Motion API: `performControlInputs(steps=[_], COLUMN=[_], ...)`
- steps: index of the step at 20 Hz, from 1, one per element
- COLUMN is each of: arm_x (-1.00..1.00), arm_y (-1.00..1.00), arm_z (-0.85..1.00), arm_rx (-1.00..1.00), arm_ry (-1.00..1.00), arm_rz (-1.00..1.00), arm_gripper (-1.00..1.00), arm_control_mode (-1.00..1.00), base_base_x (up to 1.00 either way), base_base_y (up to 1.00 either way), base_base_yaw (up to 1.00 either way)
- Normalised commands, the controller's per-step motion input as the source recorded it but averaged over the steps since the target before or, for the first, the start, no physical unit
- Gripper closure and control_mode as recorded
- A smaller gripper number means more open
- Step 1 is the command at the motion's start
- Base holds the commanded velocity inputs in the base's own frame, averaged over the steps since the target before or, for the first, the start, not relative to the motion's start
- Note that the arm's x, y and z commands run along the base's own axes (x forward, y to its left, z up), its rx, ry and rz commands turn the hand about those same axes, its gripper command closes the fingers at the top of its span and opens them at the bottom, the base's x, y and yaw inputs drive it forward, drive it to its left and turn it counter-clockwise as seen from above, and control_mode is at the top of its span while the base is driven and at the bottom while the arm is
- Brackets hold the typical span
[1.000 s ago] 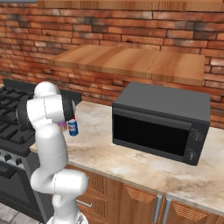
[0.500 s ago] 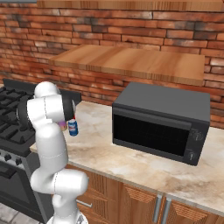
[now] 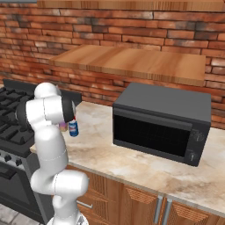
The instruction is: Four empty soda cans are scattered around the kitchen. Gather all the cans and cluster them next to the stove for recycling.
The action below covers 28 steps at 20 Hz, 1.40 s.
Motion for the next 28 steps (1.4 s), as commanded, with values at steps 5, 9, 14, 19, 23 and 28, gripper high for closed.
performControlInputs(steps=[5, 9, 14, 19, 23, 28], arm_x=[0.00, 0.00, 0.00, -0.10, -0.22, -0.30], arm_y=[-0.24, -0.02, 0.00, 0.00, 0.00, 0.00], arm_z=[0.01, 0.16, 0.19, 0.24, 0.27, 0.18], arm_rx=[0.00, 0.00, -0.01, -0.01, 0.00, 0.00], arm_ry=[-0.02, -0.03, -0.03, -0.02, -0.04, -0.04], arm_rz=[0.00, 0.00, 0.02, 0.03, 0.03, 0.03], arm_gripper=[-1.00, -1.00, -1.00, -1.00, -1.00, -1.00], arm_control_mode=[-1.00, -1.00, -1.00, -1.00, -1.00, -1.00], base_base_x=[0.00, 0.00, 0.00, 0.00, 0.00, 0.00], base_base_y=[0.00, 0.00, 0.00, 0.00, 0.00, 0.00], base_base_yaw=[0.00, 0.00, 0.00, 0.00, 0.00, 0.00])
